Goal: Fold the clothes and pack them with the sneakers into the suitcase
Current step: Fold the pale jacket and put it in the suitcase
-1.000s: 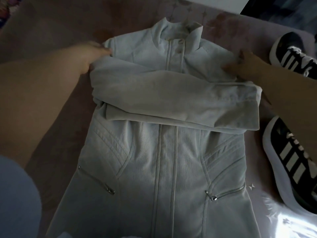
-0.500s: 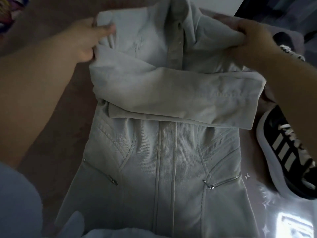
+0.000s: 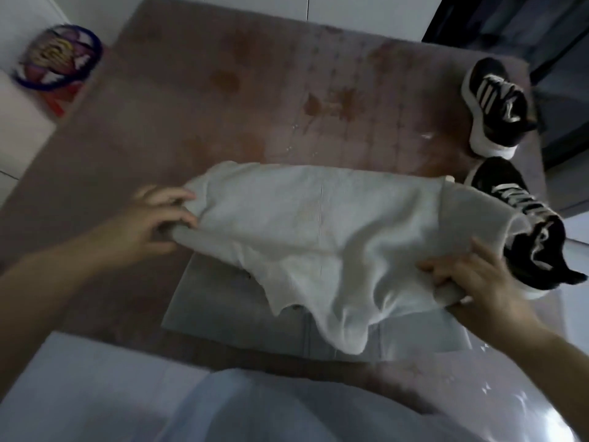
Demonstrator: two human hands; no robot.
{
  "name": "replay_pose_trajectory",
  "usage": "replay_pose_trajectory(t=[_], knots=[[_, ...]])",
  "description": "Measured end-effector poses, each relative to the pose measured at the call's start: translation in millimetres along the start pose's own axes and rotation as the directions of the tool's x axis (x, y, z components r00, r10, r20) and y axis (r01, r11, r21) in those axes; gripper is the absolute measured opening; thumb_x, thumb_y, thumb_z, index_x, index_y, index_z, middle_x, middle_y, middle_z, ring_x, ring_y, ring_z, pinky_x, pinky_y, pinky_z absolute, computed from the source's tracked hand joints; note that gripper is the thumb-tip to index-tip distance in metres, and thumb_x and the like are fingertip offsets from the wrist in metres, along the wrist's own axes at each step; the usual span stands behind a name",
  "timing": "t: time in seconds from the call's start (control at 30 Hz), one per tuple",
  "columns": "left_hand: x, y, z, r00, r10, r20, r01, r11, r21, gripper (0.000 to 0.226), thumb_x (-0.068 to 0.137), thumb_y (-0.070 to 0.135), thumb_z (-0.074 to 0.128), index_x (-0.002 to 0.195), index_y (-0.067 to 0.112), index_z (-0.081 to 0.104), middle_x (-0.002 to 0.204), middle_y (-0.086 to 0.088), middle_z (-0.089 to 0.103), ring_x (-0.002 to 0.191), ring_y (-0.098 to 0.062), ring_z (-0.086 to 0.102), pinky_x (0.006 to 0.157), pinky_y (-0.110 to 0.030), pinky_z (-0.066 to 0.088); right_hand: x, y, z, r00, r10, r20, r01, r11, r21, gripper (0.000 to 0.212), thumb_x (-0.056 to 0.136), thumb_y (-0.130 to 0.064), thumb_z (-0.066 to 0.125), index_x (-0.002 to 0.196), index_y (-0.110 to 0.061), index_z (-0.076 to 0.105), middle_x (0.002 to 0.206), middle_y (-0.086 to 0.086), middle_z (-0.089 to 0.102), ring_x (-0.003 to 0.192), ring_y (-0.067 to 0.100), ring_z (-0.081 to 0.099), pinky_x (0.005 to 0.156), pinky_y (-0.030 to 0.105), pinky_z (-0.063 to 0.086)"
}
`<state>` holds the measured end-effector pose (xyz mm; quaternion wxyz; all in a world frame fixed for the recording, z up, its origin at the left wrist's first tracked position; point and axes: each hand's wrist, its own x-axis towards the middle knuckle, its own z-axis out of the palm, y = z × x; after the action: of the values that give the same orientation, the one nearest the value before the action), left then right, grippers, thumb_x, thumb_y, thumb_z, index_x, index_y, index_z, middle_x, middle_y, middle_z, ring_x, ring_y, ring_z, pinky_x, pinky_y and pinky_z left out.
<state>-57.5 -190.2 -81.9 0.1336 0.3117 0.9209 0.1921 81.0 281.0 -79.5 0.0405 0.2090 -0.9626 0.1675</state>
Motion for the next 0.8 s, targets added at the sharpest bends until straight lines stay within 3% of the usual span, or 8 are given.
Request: replay_pose_trajectory(t=[0.1, 0.23, 0.37, 0.47, 0.53, 0.63, 0.7, 0.8], knots=[[-26, 6, 43, 0.995, 0.073, 0.066, -0.086, 0.973, 0.215, 0.027, 0.071, 0.043, 0.049, 0.097, 0.036, 0.055, 0.128, 0.003, 0.046, 0.124, -0.004, 0.028, 0.108, -0.037, 0.017, -36, -2, 38, 0.993, 0.014, 0.121, 0.003, 0.990, -0.142, 0.058, 0.057, -0.004, 0.075, 0.107, -0.023, 0.051, 0.084, 0.001, 0.070, 0.088, 0.015, 0.052, 0.112, 0.033, 0.017], [-32, 4, 59, 0.997, 0.083, 0.005, -0.080, 0.939, 0.334, 0.025, 0.071, 0.032, 0.046, 0.089, 0.029, 0.063, 0.120, -0.005, 0.057, 0.115, -0.023, 0.041, 0.114, -0.029, 0.001, -41, -7, 40, 0.998, -0.001, 0.064, 0.014, 0.978, -0.207, 0.049, 0.065, -0.006, 0.051, 0.112, -0.022, 0.051, 0.088, 0.003, 0.067, 0.088, 0.020, 0.048, 0.111, 0.035, 0.018], [-38, 18, 64, 0.995, 0.085, 0.052, -0.099, 0.920, 0.380, 0.043, 0.054, 0.007, 0.056, 0.088, 0.030, 0.067, 0.118, -0.008, 0.062, 0.115, -0.024, 0.039, 0.113, -0.029, -0.004, -56, -6, 56, 0.983, 0.059, 0.175, -0.012, 0.966, -0.258, 0.087, 0.039, 0.013, 0.069, 0.118, -0.021, 0.052, 0.103, 0.005, 0.066, 0.098, 0.023, 0.050, 0.105, 0.040, 0.022], [-24, 35, 58, 0.994, 0.101, -0.041, -0.080, 0.935, 0.345, 0.034, 0.062, 0.010, 0.052, 0.086, 0.026, 0.070, 0.114, -0.006, 0.064, 0.113, -0.022, 0.040, 0.113, -0.029, -0.003, -44, -20, 52, 0.988, 0.133, 0.073, -0.122, 0.983, -0.137, 0.060, 0.057, -0.002, 0.059, 0.113, -0.024, 0.054, 0.107, 0.007, 0.065, 0.098, 0.027, 0.058, 0.098, 0.042, 0.038], [-5, 56, 59, 0.986, 0.116, -0.118, -0.075, 0.949, 0.308, 0.042, 0.072, 0.017, 0.042, 0.109, 0.025, 0.060, 0.123, -0.003, 0.057, 0.119, -0.021, 0.038, 0.113, -0.031, -0.001, -25, -27, 42, 0.973, 0.231, -0.022, -0.232, 0.967, -0.109, 0.043, 0.077, -0.021, 0.043, 0.118, -0.023, 0.056, 0.123, 0.010, 0.056, 0.114, 0.029, 0.049, 0.104, 0.052, 0.034], [30, 90, 66, 0.995, 0.058, -0.087, -0.030, 0.955, 0.294, 0.055, 0.090, 0.035, 0.030, 0.145, 0.029, 0.026, 0.152, 0.000, 0.027, 0.141, -0.019, 0.013, 0.115, -0.040, -0.006, 8, -26, 31, 0.905, 0.417, -0.081, -0.425, 0.886, -0.185, 0.054, 0.088, -0.039, 0.044, 0.141, -0.027, 0.036, 0.150, 0.012, 0.024, 0.139, 0.034, 0.017, 0.113, 0.051, 0.007], [51, 99, 77, 0.995, -0.087, 0.040, 0.072, 0.951, 0.300, 0.060, 0.096, 0.047, 0.023, 0.146, 0.037, -0.009, 0.157, 0.006, -0.006, 0.144, -0.019, -0.013, 0.114, -0.047, -0.014, 22, -11, 33, 0.810, 0.585, 0.026, -0.565, 0.793, -0.226, 0.065, 0.090, -0.048, 0.042, 0.147, -0.034, 0.014, 0.156, 0.010, 0.003, 0.142, 0.033, 0.002, 0.114, 0.050, -0.003], [67, 96, 95, 0.940, -0.272, 0.208, 0.184, 0.914, 0.362, 0.062, 0.094, 0.058, 0.012, 0.139, 0.041, -0.026, 0.153, 0.004, -0.028, 0.139, -0.027, -0.029, 0.112, -0.051, -0.017, 20, 16, 47, 0.630, 0.723, 0.285, -0.647, 0.691, -0.322, 0.070, 0.087, -0.066, 0.026, 0.144, -0.046, -0.008, 0.158, 0.006, -0.005, 0.143, 0.030, 0.002, 0.115, 0.055, -0.001]])
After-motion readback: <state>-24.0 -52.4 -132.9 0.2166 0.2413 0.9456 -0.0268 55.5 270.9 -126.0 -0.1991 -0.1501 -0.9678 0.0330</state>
